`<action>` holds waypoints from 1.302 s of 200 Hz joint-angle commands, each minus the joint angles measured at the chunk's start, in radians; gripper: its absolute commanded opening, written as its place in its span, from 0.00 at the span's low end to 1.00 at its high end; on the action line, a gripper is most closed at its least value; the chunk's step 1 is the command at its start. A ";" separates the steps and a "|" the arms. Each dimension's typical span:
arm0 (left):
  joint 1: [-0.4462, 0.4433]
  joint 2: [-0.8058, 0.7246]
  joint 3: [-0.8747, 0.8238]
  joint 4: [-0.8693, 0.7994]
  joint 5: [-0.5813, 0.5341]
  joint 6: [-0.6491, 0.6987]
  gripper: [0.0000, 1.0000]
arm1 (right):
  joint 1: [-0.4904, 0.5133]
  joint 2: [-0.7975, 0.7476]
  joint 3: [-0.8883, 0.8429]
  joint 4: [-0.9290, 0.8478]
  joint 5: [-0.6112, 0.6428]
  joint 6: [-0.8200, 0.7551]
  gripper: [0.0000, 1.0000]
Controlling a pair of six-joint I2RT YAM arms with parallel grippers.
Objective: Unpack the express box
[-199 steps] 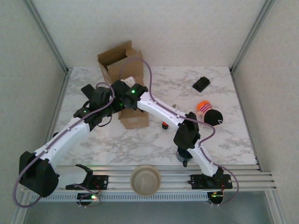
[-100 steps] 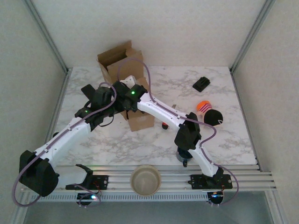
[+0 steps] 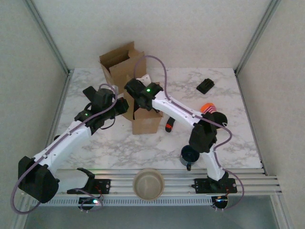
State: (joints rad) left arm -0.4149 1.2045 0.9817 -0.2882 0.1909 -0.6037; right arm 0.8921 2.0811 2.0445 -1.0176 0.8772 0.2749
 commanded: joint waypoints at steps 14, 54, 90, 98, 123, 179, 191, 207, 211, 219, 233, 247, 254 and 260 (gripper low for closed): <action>0.013 -0.034 -0.048 -0.063 -0.050 -0.011 0.00 | -0.100 -0.167 -0.183 0.156 -0.119 0.017 0.00; 0.013 -0.043 -0.042 -0.069 -0.049 0.018 0.00 | -0.181 -0.338 -0.386 0.364 -0.401 0.019 0.00; 0.013 -0.033 0.037 -0.154 -0.156 0.060 0.00 | -0.288 -0.486 -0.563 0.550 -0.702 0.055 0.00; 0.012 -0.030 0.045 -0.162 -0.168 0.061 0.00 | -0.307 -0.506 -0.590 0.568 -0.737 0.061 0.00; 0.012 -0.015 0.043 -0.168 -0.179 0.059 0.00 | -0.334 -0.540 -0.629 0.585 -0.772 0.047 0.00; -0.002 -0.013 0.162 -0.168 -0.140 0.135 0.61 | -0.347 -0.554 -0.632 0.638 -0.909 -0.046 0.00; -0.015 -0.003 0.250 -0.198 -0.177 0.189 0.71 | -0.349 -0.555 -0.614 0.632 -0.950 -0.094 0.00; -0.040 0.017 0.377 -0.236 -0.253 0.269 0.72 | -0.353 -0.555 -0.582 0.603 -0.991 -0.158 0.00; -0.049 0.025 0.405 -0.241 -0.276 0.289 0.72 | -0.356 -0.555 -0.574 0.595 -1.003 -0.173 0.00; -0.070 0.039 0.459 -0.251 -0.315 0.331 0.72 | -0.360 -0.556 -0.562 0.580 -1.026 -0.194 0.00; -0.111 0.068 0.536 -0.253 -0.367 0.406 0.70 | -0.369 -0.559 -0.544 0.558 -1.063 -0.223 0.00; -0.155 0.104 0.586 -0.242 -0.384 0.494 0.65 | -0.376 -0.562 -0.534 0.541 -1.102 -0.247 0.00; -0.184 0.123 0.600 -0.234 -0.391 0.539 0.61 | -0.379 -0.564 -0.530 0.536 -1.123 -0.254 0.00; -0.208 0.143 0.607 -0.231 -0.404 0.579 0.57 | -0.384 -0.563 -0.527 0.533 -1.141 -0.258 0.00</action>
State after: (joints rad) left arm -0.5495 1.2732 1.5513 -0.4915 -0.1226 -0.2348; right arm 0.5282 1.5597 1.4654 -0.4728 -0.1608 0.0902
